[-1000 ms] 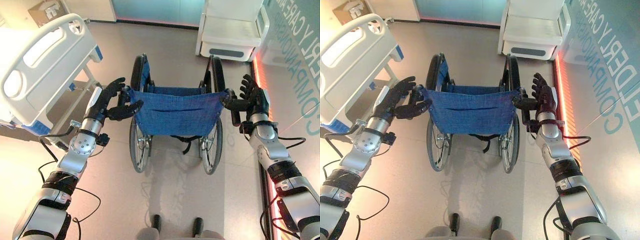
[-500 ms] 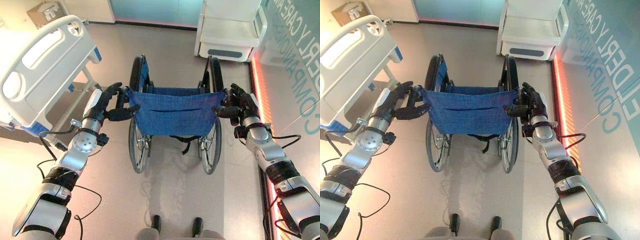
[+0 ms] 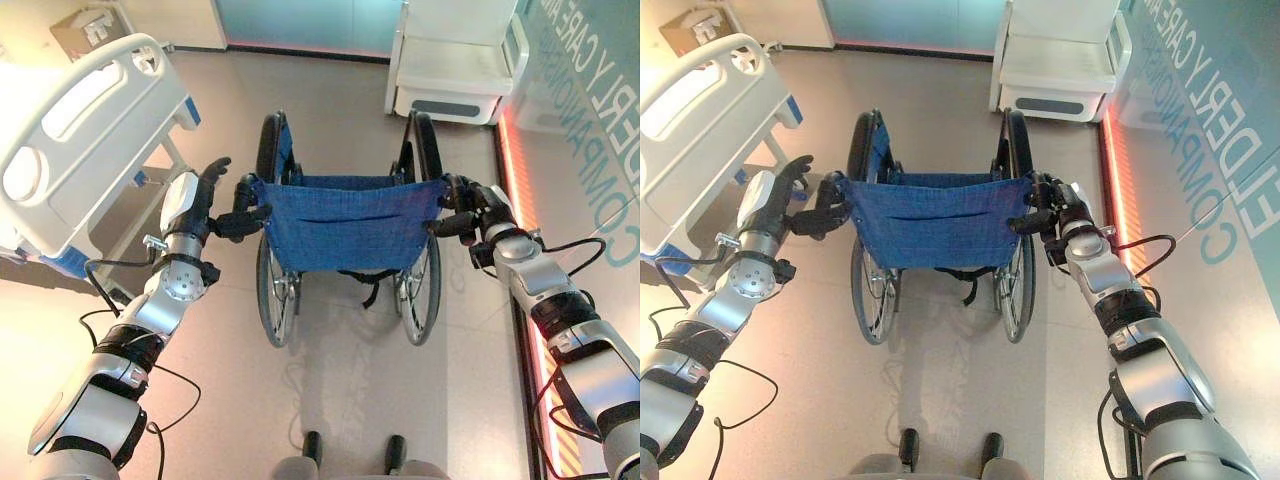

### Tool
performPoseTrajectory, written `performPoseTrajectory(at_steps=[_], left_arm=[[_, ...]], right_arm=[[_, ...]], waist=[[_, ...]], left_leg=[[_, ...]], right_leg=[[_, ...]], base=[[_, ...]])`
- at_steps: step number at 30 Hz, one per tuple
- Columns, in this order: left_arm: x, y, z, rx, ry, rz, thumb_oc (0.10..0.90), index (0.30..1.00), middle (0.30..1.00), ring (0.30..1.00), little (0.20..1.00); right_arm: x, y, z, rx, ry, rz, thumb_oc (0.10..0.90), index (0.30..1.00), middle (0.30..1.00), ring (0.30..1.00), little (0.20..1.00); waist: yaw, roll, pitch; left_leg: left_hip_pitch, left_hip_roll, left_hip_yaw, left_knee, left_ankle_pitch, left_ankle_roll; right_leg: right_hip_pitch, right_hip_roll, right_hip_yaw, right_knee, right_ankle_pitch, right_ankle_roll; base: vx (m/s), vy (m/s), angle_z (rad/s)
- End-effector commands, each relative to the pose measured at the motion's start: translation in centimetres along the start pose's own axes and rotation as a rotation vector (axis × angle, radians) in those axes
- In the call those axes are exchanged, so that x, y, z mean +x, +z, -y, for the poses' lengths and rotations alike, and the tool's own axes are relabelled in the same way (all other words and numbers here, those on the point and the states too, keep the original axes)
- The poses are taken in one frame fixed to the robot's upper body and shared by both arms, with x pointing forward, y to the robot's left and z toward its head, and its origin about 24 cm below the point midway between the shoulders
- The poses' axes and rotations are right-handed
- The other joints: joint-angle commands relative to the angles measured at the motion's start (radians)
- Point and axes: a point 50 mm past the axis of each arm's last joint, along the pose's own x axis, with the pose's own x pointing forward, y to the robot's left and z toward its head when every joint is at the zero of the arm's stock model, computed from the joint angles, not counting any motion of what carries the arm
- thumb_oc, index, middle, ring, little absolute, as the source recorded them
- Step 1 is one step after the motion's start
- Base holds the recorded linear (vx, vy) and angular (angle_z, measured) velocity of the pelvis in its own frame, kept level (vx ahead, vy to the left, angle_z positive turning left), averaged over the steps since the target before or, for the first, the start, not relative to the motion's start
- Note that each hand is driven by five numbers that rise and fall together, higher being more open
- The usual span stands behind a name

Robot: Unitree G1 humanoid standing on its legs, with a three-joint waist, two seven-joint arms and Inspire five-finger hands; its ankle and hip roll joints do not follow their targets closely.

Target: Push the wheelchair next to the bed

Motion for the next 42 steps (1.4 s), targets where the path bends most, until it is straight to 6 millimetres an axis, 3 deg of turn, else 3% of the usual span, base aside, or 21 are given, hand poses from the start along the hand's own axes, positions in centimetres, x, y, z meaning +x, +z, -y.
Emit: performPoseTrajectory(at_steps=[1, 5, 17, 23, 28, 34, 42], left_arm=[[3.7, 6.8, -5.2, 0.074, 0.191, 0.283, 0.800, 0.900, 0.900, 0.900, 0.900], [4.2, 6.6, -5.1, 0.150, 0.142, 0.227, 0.800, 0.900, 0.900, 0.900, 0.900], [4.5, 2.6, -3.2, 0.266, -0.172, -0.146, 0.800, 0.900, 0.900, 0.900, 0.900], [4.4, 0.5, -3.1, 0.346, -0.157, -0.303, 0.800, 0.900, 0.900, 0.900, 0.900], [4.2, -1.0, -4.5, 0.412, -0.086, -0.438, 0.800, 0.900, 0.900, 0.900, 0.900], [4.5, -0.8, -4.1, 0.370, -0.105, -0.442, 0.800, 0.900, 0.900, 0.900, 0.900], [4.8, 0.0, -3.3, 0.382, -0.170, -0.455, 0.800, 0.900, 0.900, 0.900, 0.900]], right_arm=[[0.6, 1.6, 1.9, -0.101, -0.075, 0.019, 0.800, 0.900, 0.900, 0.900, 0.900], [0.8, 2.5, 2.2, -0.106, -0.094, 0.024, 0.800, 0.900, 0.900, 0.900, 0.900], [0.8, 4.5, 2.0, -0.120, -0.084, 0.043, 0.800, 0.900, 0.900, 0.900, 0.900], [0.9, 5.1, 1.5, -0.128, -0.054, 0.053, 0.800, 0.900, 0.900, 0.900, 0.900], [0.9, 5.8, 1.1, -0.145, -0.034, 0.071, 0.800, 0.900, 0.900, 0.900, 0.900], [0.9, 6.2, 0.6, -0.152, -0.015, 0.059, 0.800, 0.900, 0.900, 0.900, 0.900], [1.1, 5.1, 0.0, -0.156, 0.060, -0.042, 0.800, 0.900, 0.900, 0.900, 0.900]], waist=[[0.017, -0.024, -0.048], [0.021, -0.022, -0.044], [0.014, -0.018, -0.038], [0.001, -0.021, -0.035], [-0.009, -0.024, -0.026], [-0.017, -0.026, -0.012], [-0.023, -0.029, 0.002]], left_leg=[[-0.039, -0.043, 0.048, 0.054, -0.098, 0.025], [-0.040, -0.043, 0.046, 0.058, -0.099, 0.024], [-0.041, -0.050, 0.046, 0.066, -0.099, 0.029], [-0.038, -0.052, 0.053, 0.069, -0.100, 0.031], [-0.044, -0.051, 0.060, 0.078, -0.103, 0.030], [-0.050, -0.050, 0.068, 0.088, -0.107, 0.031], [-0.051, -0.047, 0.070, 0.090, -0.107, 0.032]], right_leg=[[-0.030, -0.040, 0.034, 0.083, -0.072, 0.007], [-0.029, -0.041, 0.033, 0.084, -0.072, 0.007], [-0.027, -0.034, 0.035, 0.089, -0.072, 0.005], [-0.029, -0.032, 0.045, 0.091, -0.068, 0.006], [-0.037, -0.033, 0.054, 0.100, -0.068, 0.007], [-0.044, -0.033, 0.062, 0.107, -0.068, 0.007], [-0.049, -0.031, 0.067, 0.115, -0.069, 0.006]], base=[[0.00, 0.000, 0.00], [0.00, 0.000, 0.00], [0.00, 0.000, 0.00], [0.00, 0.000, 0.00], [0.00, 0.000, 0.00], [0.00, -0.008, -0.05], [0.00, 0.000, 0.00]])
